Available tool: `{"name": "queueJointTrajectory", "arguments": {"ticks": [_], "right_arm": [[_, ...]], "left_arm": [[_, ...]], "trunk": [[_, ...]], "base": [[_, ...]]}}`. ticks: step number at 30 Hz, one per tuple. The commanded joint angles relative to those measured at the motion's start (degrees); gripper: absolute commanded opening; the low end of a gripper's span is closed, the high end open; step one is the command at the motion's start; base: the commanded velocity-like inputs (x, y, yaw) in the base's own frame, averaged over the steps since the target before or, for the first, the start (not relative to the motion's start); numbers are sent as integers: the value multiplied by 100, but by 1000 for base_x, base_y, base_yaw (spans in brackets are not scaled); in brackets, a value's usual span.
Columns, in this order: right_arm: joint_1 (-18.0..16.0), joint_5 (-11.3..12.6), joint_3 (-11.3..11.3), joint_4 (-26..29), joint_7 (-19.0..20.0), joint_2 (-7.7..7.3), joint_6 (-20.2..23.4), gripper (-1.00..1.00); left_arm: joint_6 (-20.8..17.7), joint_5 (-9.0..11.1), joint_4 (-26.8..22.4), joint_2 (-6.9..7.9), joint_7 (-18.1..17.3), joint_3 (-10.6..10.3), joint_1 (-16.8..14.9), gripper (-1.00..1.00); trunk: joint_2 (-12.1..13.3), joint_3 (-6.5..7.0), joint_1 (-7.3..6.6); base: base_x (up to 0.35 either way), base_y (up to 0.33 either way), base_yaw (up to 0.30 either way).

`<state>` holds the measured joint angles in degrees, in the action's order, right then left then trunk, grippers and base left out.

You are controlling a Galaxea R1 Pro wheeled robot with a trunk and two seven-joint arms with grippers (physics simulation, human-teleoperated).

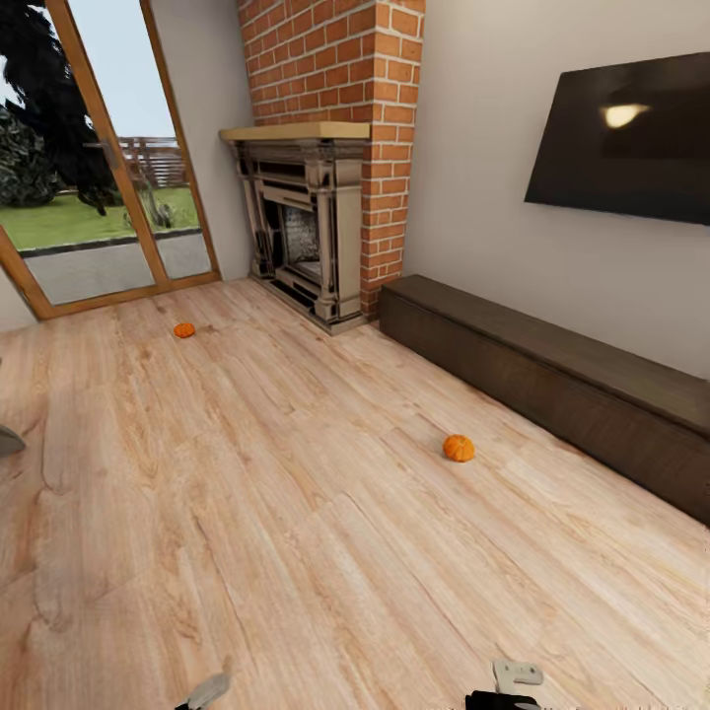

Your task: Place each of the two pumpkins and all three candles from the living room inside a cabinet in the living room (use any cabinet), then make sure every cabinet is closed, and position the cauldron so it is next to a table in the living room.

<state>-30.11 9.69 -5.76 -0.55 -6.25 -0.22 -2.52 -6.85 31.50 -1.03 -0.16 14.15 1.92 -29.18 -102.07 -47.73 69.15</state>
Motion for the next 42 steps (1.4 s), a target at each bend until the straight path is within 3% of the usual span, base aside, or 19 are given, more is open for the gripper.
{"name": "queueJointTrajectory", "arguments": {"ticks": [1,42], "right_arm": [[-4,59,-48,-6,-8,0,-20,100],[-4,68,-48,-21,-8,5,-20,100]], "left_arm": [[-27,-12,-11,-1,27,19,0,100],[-27,-13,-11,-2,32,14,0,100]], "trunk": [[-2,1,-1],[-2,217,-1]], "base": [[0,0,-283],[0,0,-279]]}}
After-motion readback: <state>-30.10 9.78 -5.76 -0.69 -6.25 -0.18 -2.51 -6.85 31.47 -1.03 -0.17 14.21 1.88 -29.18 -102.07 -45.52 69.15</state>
